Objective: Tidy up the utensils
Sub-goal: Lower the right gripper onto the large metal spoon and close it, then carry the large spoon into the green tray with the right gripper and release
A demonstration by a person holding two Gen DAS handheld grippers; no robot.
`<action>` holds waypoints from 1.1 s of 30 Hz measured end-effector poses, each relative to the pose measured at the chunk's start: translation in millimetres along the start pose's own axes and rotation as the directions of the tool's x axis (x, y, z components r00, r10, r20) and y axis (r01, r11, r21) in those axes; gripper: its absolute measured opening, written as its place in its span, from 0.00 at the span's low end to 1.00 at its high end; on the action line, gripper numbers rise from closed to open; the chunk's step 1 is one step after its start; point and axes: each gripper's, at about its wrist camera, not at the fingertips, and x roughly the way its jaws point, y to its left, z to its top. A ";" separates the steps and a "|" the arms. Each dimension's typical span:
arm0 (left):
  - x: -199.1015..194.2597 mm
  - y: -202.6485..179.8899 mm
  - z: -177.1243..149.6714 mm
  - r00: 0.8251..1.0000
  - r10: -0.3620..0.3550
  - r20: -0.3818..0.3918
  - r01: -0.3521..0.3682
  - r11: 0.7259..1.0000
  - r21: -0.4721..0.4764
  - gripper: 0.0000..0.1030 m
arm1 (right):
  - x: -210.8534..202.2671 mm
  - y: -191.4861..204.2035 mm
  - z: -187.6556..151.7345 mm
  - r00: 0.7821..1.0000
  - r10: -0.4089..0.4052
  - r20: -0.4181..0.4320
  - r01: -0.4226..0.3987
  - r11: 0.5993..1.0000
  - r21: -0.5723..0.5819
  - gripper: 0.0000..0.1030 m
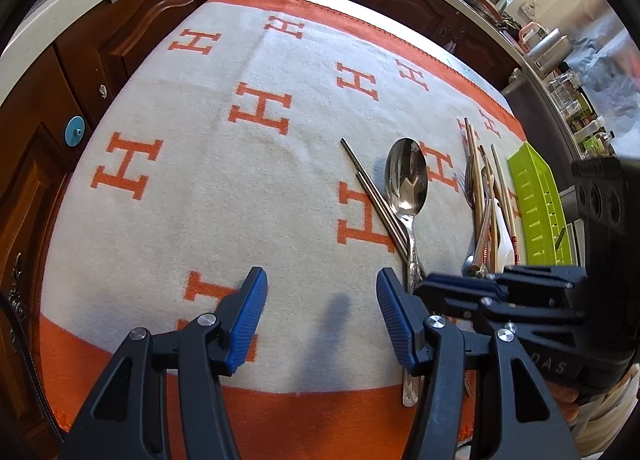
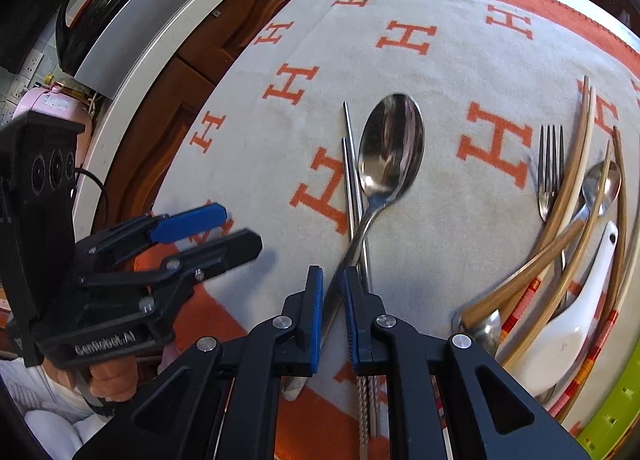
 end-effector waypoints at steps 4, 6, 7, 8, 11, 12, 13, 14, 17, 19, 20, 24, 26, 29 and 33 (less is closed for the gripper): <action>1.1 0.5 -0.3 1.000 -0.003 -0.004 0.003 1.000 0.001 0.54 | 4.8 -4.4 -13.5 1.000 0.015 -0.016 -0.014 0.999 0.036 0.11; 0.6 2.2 0.6 1.000 -0.006 -0.003 0.006 1.000 0.002 0.54 | 4.3 -5.5 -16.3 1.000 0.016 -0.002 -0.016 0.999 0.050 0.11; 0.1 1.9 0.5 1.000 -0.006 -0.002 0.006 1.000 0.003 0.54 | 4.2 -5.9 -17.3 1.000 0.014 0.001 -0.014 0.998 0.055 0.11; -0.4 2.5 0.7 1.000 -0.007 0.000 0.007 1.000 0.004 0.54 | 4.3 -5.3 -16.7 1.000 0.006 0.007 -0.006 0.998 0.061 0.11; -2.6 4.4 0.2 1.000 -0.012 0.005 0.012 1.000 0.003 0.54 | 4.6 -0.2 -15.1 0.999 -0.037 0.020 0.036 0.997 0.062 0.11; -3.4 5.2 0.0 1.000 -0.014 0.008 0.014 1.000 0.002 0.54 | 4.8 3.4 -15.6 0.998 -0.060 0.025 0.059 0.997 0.055 0.11; -3.9 6.2 -0.1 1.000 -0.015 0.010 0.015 1.000 0.000 0.54 | 5.5 6.5 -14.5 0.997 -0.074 0.028 0.073 0.996 0.051 0.11; -4.6 7.5 -0.5 1.000 -0.015 0.010 0.015 1.000 -0.001 0.54 | 6.0 9.5 -14.3 0.995 -0.093 0.033 0.091 0.995 0.051 0.11; -6.0 12.6 -1.7 1.000 -0.019 0.013 0.019 1.000 -0.013 0.54 | 7.2 14.6 -13.2 0.990 -0.131 0.044 0.127 0.989 0.075 0.10; -6.9 15.5 -2.3 1.000 -0.022 0.014 0.022 1.000 -0.019 0.54 | 7.2 21.9 -12.7 0.984 -0.173 0.052 0.170 0.984 0.060 0.07; -7.5 16.7 -2.5 1.000 -0.022 0.015 0.023 1.000 -0.020 0.54 | 6.7 28.2 -12.8 0.977 -0.203 0.062 0.201 0.979 0.039 0.05; -10.4 20.9 -3.7 0.999 -0.027 0.023 0.027 0.999 -0.022 0.54 | 7.1 50.4 -13.0 0.948 -0.306 0.089 0.311 0.949 -0.055 0.00; -11.6 23.7 -4.4 0.999 -0.029 0.026 0.030 0.999 -0.028 0.54 | 11.8 53.3 -12.6 0.944 -0.321 0.076 0.326 0.943 -0.062 0.00; -13.5 27.3 -5.3 0.999 -0.029 0.031 0.031 0.999 -0.033 0.54 | 10.5 46.6 -10.1 0.969 -0.245 0.043 0.245 0.969 0.002 0.00; -15.0 31.3 -5.1 0.999 -0.031 0.036 0.032 0.999 -0.041 0.54 | 2.9 26.7 -7.6 0.986 -0.153 0.062 0.144 0.982 0.121 0.02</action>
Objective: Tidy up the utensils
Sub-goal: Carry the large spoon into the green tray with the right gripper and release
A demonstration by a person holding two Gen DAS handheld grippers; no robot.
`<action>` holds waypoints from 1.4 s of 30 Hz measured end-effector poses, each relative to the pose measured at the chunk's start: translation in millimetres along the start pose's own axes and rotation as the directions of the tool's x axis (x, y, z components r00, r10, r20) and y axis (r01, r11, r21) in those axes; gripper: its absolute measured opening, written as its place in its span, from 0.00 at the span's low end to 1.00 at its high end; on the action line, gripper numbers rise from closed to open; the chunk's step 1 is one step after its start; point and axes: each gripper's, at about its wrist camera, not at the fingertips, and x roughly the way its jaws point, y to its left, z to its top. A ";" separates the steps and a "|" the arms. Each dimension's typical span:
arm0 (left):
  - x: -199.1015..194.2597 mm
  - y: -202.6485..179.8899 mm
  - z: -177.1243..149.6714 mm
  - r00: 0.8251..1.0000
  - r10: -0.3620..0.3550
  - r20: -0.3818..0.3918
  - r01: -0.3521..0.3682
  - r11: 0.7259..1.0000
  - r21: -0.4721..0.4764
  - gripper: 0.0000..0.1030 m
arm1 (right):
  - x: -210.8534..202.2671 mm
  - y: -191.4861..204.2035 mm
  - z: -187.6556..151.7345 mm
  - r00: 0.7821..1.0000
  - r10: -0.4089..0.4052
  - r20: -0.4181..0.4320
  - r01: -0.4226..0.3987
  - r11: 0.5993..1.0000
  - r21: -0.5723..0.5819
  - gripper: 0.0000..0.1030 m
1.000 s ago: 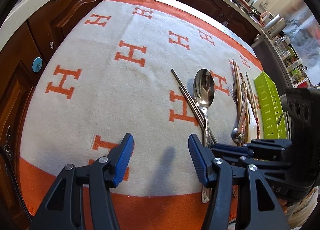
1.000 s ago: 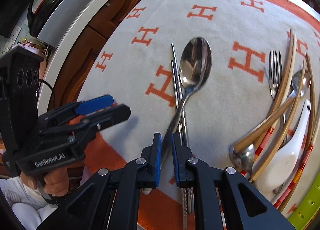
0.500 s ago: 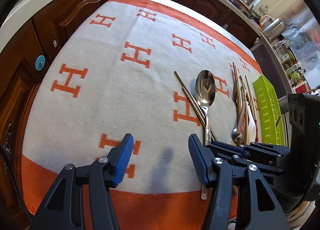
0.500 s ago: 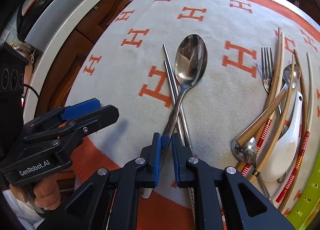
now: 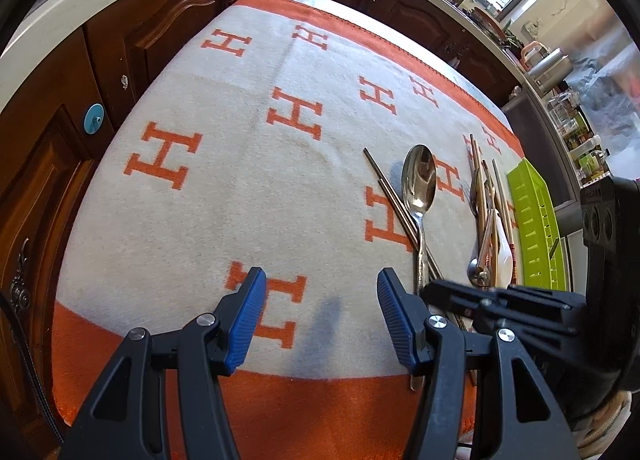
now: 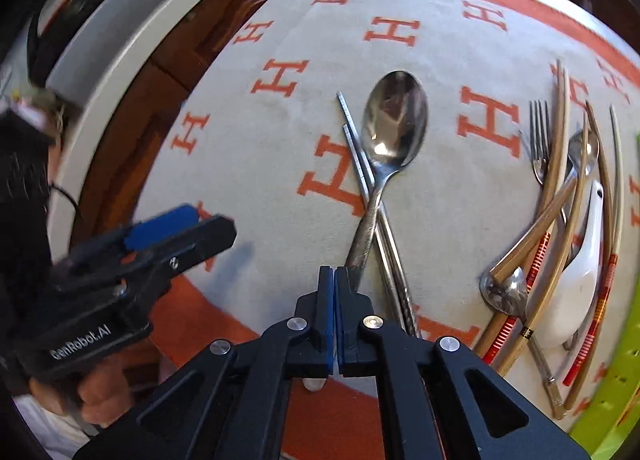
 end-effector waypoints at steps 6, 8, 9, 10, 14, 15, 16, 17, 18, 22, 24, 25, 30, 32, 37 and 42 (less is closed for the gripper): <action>-0.8 0.3 -1.9 1.000 -0.006 0.001 0.006 1.000 0.006 0.55 | -1.4 -14.1 16.7 0.998 0.001 0.062 -0.003 0.999 0.034 0.09; -0.3 1.1 -1.9 1.000 -0.004 -0.001 0.004 1.000 0.005 0.55 | -0.5 -19.5 23.4 0.997 0.026 0.074 -0.030 0.998 0.052 0.18; -0.2 0.9 -2.0 1.000 -0.003 -0.002 0.003 1.000 0.004 0.55 | 1.0 -22.5 27.1 0.996 0.041 0.080 -0.046 0.997 0.068 0.19; 0.0 1.5 -1.9 1.000 -0.002 -0.003 0.002 1.000 0.001 0.55 | 3.3 -25.1 30.7 0.995 0.056 0.080 -0.063 0.995 0.083 0.19; 0.1 3.1 -1.8 1.000 0.001 -0.003 -0.001 1.000 -0.004 0.55 | 14.6 -34.6 40.3 0.993 0.104 0.064 -0.112 0.984 0.136 0.19; 0.3 3.4 -1.6 1.000 0.001 -0.004 -0.001 1.000 -0.005 0.55 | 17.4 -36.1 41.5 0.993 0.107 0.057 -0.114 0.983 0.144 0.19; 0.6 3.8 -1.6 1.000 0.000 -0.005 0.000 1.000 -0.006 0.55 | 19.6 -36.9 41.7 0.992 0.113 0.057 -0.121 0.982 0.148 0.19; 0.8 4.0 -1.7 1.000 0.001 -0.006 -0.001 1.000 -0.006 0.55 | 19.8 -36.8 41.9 0.992 0.115 0.061 -0.123 0.981 0.147 0.19; 1.2 4.3 -1.3 1.000 0.001 -0.006 -0.001 1.000 -0.006 0.55 | 20.2 -36.7 42.1 0.992 0.115 0.059 -0.123 0.982 0.146 0.19; 3.7 4.4 -0.2 1.000 0.001 -0.012 -0.002 1.000 -0.007 0.55 | 17.6 -44.1 44.5 0.990 0.109 0.085 -0.122 0.978 0.168 0.19; 3.9 4.3 0.8 1.000 0.001 -0.013 -0.002 1.000 -0.006 0.55 | 18.6 -48.8 49.1 0.990 0.105 0.094 -0.120 0.977 0.174 0.19; 4.5 3.9 1.1 1.000 0.002 -0.015 -0.002 1.000 -0.004 0.55 | 19.5 -51.0 51.9 0.989 0.105 0.100 -0.121 0.977 0.175 0.19; 6.2 4.0 1.1 1.000 0.009 -0.021 -0.009 1.000 -0.005 0.55 | 22.7 -53.4 66.1 0.986 0.100 0.132 -0.119 0.983 0.143 0.19; 6.6 4.8 0.8 1.000 0.012 -0.022 -0.012 1.000 -0.008 0.55 | 23.4 -54.1 70.9 0.984 0.102 0.143 -0.121 0.985 0.126 0.20; 9.8 7.0 3.0 0.999 0.020 -0.031 -0.021 1.000 -0.016 0.55 | 26.0 -50.5 78.6 0.982 0.115 0.150 -0.124 0.991 0.049 0.25; 11.7 5.1 4.8 0.999 0.027 -0.030 -0.027 1.000 -0.015 0.55 | 28.8 -36.3 78.6 0.984 0.072 0.160 -0.064 0.996 -0.058 0.21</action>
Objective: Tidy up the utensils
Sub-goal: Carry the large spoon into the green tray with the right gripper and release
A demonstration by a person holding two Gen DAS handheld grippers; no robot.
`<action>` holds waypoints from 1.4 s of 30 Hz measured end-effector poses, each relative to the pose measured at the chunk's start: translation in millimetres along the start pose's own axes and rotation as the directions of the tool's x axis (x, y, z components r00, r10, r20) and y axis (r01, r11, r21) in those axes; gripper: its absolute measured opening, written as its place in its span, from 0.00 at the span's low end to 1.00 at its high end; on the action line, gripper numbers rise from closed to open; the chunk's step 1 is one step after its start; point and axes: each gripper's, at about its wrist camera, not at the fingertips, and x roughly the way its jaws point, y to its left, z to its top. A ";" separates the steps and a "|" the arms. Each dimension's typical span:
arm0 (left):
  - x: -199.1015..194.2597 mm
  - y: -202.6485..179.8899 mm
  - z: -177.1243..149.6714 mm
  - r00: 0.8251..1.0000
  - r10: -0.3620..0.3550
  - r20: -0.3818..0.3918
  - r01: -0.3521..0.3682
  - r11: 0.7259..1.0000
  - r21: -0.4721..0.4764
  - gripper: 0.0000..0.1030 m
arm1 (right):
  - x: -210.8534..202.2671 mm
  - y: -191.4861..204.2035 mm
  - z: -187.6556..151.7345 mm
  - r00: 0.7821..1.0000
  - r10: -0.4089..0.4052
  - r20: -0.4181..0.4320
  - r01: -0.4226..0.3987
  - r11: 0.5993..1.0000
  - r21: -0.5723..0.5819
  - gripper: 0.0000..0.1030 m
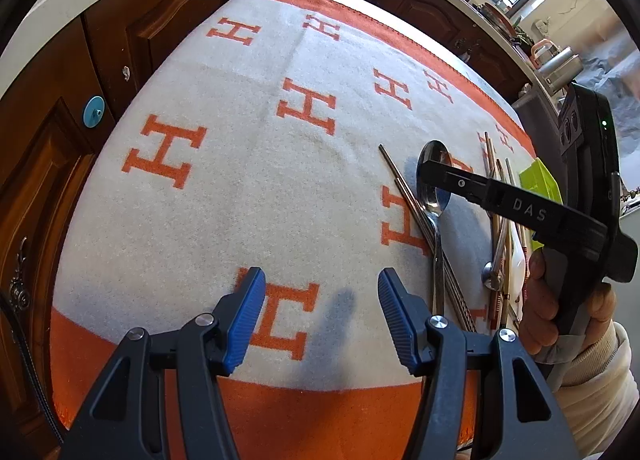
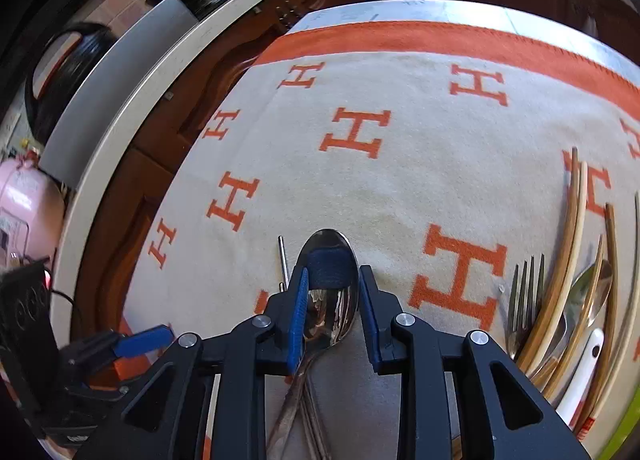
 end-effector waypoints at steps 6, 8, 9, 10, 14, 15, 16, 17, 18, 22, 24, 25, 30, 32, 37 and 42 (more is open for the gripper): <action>2.0 -3.3 0.8 1.000 0.011 -0.001 -0.011 1.000 0.006 0.57 | -3.7 3.8 -6.4 0.999 0.035 0.017 -0.035 0.999 -0.034 0.03; 2.3 -4.0 1.1 1.000 0.014 -0.002 -0.014 1.000 0.005 0.57 | -6.3 4.5 -9.3 0.999 0.031 0.022 -0.030 0.999 -0.032 0.03; 2.4 -4.1 1.4 1.000 0.016 -0.002 -0.016 1.000 0.005 0.57 | -8.8 3.9 -11.7 0.999 0.036 0.031 -0.035 0.999 -0.028 0.03; 2.2 -4.2 1.4 1.000 0.017 -0.003 -0.017 1.000 0.005 0.57 | -12.5 3.1 -13.7 0.998 0.041 0.040 -0.040 0.999 -0.024 0.03; 1.5 -7.4 1.6 1.000 0.022 -0.004 -0.022 1.000 0.016 0.57 | -34.8 -2.7 -24.7 0.993 0.077 0.092 -0.078 0.997 0.003 0.02; 0.9 -8.9 1.7 1.000 0.023 -0.003 -0.023 1.000 0.020 0.57 | -42.8 -5.2 -28.0 0.990 0.088 0.109 -0.090 0.996 0.014 0.02; 0.2 -10.3 1.4 1.000 0.024 -0.002 -0.024 0.999 0.024 0.57 | -50.0 -7.2 -30.3 0.988 0.092 0.122 -0.095 0.995 0.024 0.02; -0.5 -12.7 1.2 1.000 0.023 -0.001 -0.023 0.999 0.029 0.57 | -58.0 -9.1 -33.2 0.986 0.094 0.136 -0.099 0.995 0.032 0.02; -1.4 -15.3 0.5 1.000 0.023 0.000 -0.023 0.999 0.034 0.57 | -66.5 -11.1 -36.6 0.984 0.095 0.151 -0.102 0.994 0.040 0.02; -2.0 -27.5 -1.4 1.000 0.020 -0.003 -0.020 0.998 0.063 0.57 | -115.2 -24.6 -53.3 0.969 0.090 0.229 -0.111 0.990 0.083 0.02; -1.3 -34.5 -2.5 1.000 0.015 -0.009 -0.014 0.997 0.077 0.57 | -144.6 -34.8 -60.8 0.960 0.074 0.269 -0.107 0.988 0.107 0.02; -0.4 -39.1 -3.1 1.000 0.009 -0.016 -0.008 0.996 0.085 0.57 | -156.5 -38.6 -63.7 0.956 0.067 0.284 -0.104 0.988 0.117 0.02; 4.8 -64.1 -6.3 0.999 -0.018 -0.048 0.024 0.993 0.116 0.57 | -236.4 -75.3 -85.8 0.928 -0.053 0.370 -0.015 0.984 0.176 0.02; 7.3 -72.0 -7.8 0.998 -0.023 -0.060 0.030 0.992 0.126 0.57 | -262.7 -93.2 -93.8 0.917 -0.130 0.378 0.055 0.978 0.204 0.02; 10.6 -87.6 -12.9 0.997 -0.014 -0.080 0.026 0.988 0.149 0.57 | -304.8 -147.6 -112.7 0.872 -0.379 0.309 0.289 0.909 0.300 0.03; 11.2 -92.9 -13.3 0.996 0.006 -0.087 0.007 0.989 0.149 0.57 | -311.0 -190.5 -125.5 0.831 -0.507 0.229 0.420 0.842 0.340 0.02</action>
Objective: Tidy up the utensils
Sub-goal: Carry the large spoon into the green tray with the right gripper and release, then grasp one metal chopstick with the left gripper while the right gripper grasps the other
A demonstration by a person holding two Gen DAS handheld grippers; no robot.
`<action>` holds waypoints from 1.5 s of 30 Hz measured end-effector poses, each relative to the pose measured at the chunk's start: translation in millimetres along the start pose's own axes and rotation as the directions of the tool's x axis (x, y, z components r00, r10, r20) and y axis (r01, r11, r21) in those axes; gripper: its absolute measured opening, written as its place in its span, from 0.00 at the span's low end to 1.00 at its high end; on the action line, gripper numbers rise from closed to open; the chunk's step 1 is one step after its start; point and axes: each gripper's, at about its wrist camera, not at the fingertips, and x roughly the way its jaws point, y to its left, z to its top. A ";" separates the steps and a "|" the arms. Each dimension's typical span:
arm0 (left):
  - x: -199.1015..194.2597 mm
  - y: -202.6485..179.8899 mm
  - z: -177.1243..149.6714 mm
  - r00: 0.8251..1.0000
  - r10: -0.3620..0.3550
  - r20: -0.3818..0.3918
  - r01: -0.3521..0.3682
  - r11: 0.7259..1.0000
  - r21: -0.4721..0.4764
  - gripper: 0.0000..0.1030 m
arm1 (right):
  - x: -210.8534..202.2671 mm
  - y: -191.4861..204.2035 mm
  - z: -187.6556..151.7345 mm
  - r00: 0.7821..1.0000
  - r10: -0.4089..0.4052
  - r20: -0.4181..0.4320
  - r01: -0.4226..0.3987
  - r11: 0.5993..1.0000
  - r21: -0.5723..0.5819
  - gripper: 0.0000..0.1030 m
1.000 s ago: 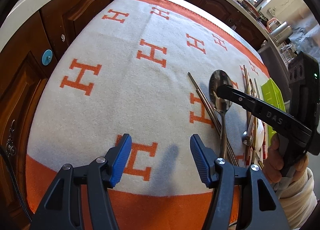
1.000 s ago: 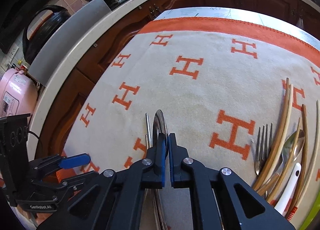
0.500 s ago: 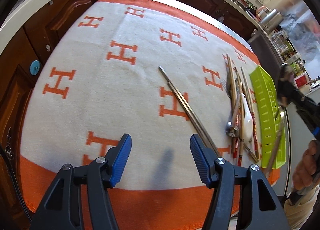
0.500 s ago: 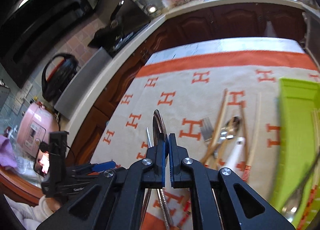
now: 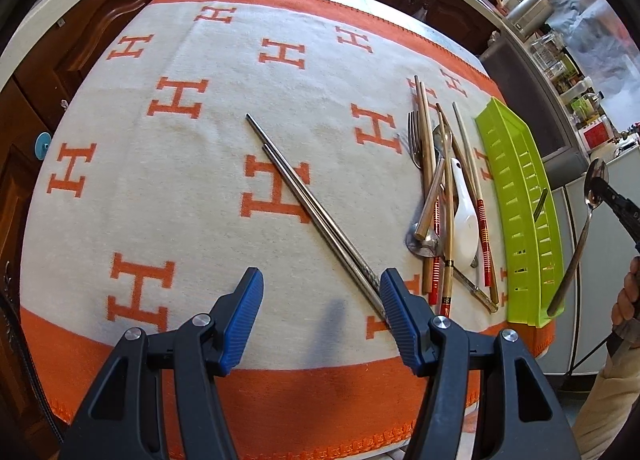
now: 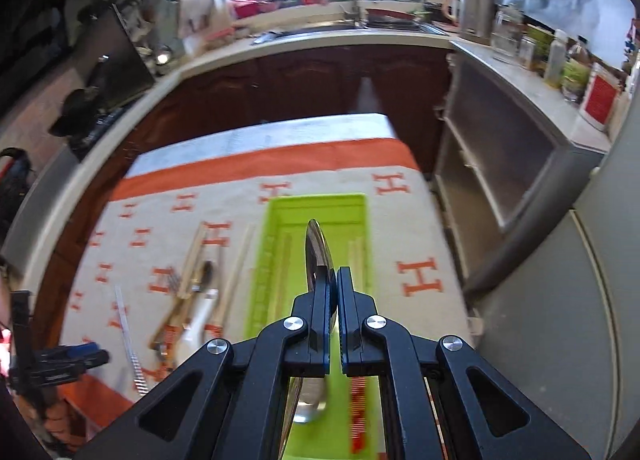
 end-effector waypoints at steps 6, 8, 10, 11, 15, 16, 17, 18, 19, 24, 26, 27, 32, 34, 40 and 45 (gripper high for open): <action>3.7 -2.1 1.7 0.999 0.029 -0.013 -0.030 0.999 -0.012 0.57 | 37.7 1.1 -4.7 0.992 -0.123 -0.033 0.118 0.985 -0.124 0.02; 4.1 -0.9 1.9 0.999 0.035 -0.017 -0.035 0.999 -0.018 0.57 | 52.2 0.2 -3.8 0.990 -0.132 -0.050 0.125 0.984 -0.131 0.02; 5.2 0.6 2.5 0.999 0.041 -0.020 -0.041 0.999 -0.028 0.57 | 64.6 -0.4 -2.2 0.989 -0.133 -0.071 0.124 0.985 -0.118 0.03; 6.0 1.0 3.1 0.999 0.042 -0.021 -0.043 0.999 -0.031 0.57 | 73.8 4.0 -1.3 0.990 -0.118 -0.083 0.109 0.989 -0.102 0.03; 9.8 5.5 5.3 0.998 0.049 -0.029 -0.050 0.997 -0.056 0.57 | 89.9 5.5 0.9 0.993 -0.052 -0.104 0.048 0.998 -0.042 0.06; 10.7 6.4 5.8 0.998 0.049 -0.030 -0.051 0.997 -0.061 0.57 | 91.1 6.1 0.1 0.993 -0.050 -0.103 0.046 0.998 -0.036 0.07; 11.7 6.5 6.3 0.998 0.049 -0.031 -0.051 0.997 -0.064 0.57 | 91.9 9.3 -1.5 0.994 -0.047 -0.102 0.043 0.999 -0.033 0.07; 13.1 6.9 6.7 0.998 0.048 -0.034 -0.050 0.996 -0.070 0.57 | 90.3 9.3 -2.6 0.994 -0.038 -0.100 0.036 0.999 -0.029 0.07; 14.4 7.1 6.9 0.998 0.047 -0.038 -0.050 0.996 -0.077 0.57 | 87.8 13.9 -4.2 0.995 -0.026 -0.097 0.023 0.999 -0.024 0.07; 22.4 7.3 9.4 0.997 0.040 -0.068 -0.048 0.992 -0.118 0.57 | 57.9 35.5 -14.7 0.998 0.038 -0.059 -0.039 0.999 -0.029 0.07; 24.9 5.7 9.8 0.996 0.052 -0.078 -0.062 0.990 -0.123 0.57 | 46.1 46.7 -18.9 0.996 0.079 -0.044 -0.081 0.996 -0.028 0.07; 25.5 4.0 10.4 0.995 0.063 -0.078 -0.072 0.990 -0.121 0.57 | 41.4 52.2 -20.6 0.994 0.098 -0.039 -0.099 0.995 -0.028 0.07; 31.3 -9.7 11.4 0.987 0.133 -0.092 -0.140 0.987 -0.084 0.57 | 19.9 80.1 -28.1 0.987 0.162 -0.022 -0.163 0.985 -0.060 0.07; 32.5 -13.7 10.7 0.983 0.156 -0.093 -0.163 0.984 -0.073 0.57 | 13.4 89.6 -30.6 0.985 0.174 -0.017 -0.175 0.982 -0.075 0.07; 37.1 -25.7 8.5 0.966 0.237 -0.099 -0.240 0.971 -0.020 0.60 | 4.3 113.6 -41.7 0.979 0.204 -0.024 -0.205 0.972 -0.114 0.07; 43.5 -39.5 11.3 0.947 0.298 -0.116 -0.300 0.954 0.002 0.60 | 10.0 120.9 -52.2 0.973 0.225 -0.055 -0.230 0.967 -0.108 0.07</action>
